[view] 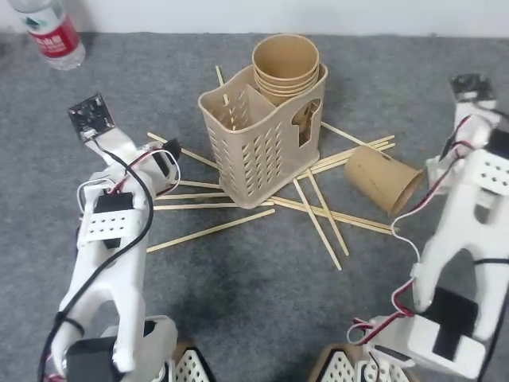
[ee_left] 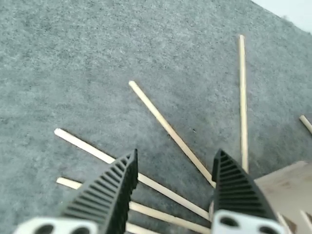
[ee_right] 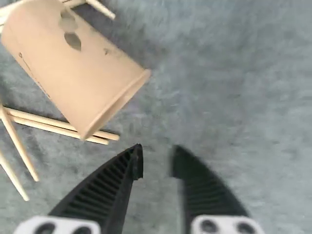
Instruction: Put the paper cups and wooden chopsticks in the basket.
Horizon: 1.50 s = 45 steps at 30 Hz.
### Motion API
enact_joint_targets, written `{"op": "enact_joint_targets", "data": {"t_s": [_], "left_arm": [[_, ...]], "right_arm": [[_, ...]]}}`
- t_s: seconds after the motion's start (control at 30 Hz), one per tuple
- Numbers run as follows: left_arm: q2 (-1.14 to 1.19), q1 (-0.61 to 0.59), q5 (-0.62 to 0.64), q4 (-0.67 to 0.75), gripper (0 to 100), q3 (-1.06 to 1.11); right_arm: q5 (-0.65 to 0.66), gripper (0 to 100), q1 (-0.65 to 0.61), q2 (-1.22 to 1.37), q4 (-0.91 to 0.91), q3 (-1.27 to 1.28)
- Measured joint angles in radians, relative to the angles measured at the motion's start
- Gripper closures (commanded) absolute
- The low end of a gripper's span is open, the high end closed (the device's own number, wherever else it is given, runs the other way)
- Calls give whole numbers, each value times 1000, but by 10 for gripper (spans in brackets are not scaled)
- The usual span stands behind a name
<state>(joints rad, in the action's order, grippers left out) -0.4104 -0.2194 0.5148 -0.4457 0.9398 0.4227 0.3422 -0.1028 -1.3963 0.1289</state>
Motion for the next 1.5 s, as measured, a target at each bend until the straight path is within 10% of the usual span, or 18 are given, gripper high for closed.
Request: {"op": "enact_joint_targets", "data": {"t_s": [0.9, 1.17, 1.5], "left_arm": [[0, 20, -37, 6, 765, 18], [0, 20, -37, 6, 765, 18], [0, 20, -37, 6, 765, 18]], "right_arm": [[-167, 705, -279, -109, 345, 390], [-169, 961, -319, -109, 468, 430], [-169, 991, -319, -115, 589, 430]]}}
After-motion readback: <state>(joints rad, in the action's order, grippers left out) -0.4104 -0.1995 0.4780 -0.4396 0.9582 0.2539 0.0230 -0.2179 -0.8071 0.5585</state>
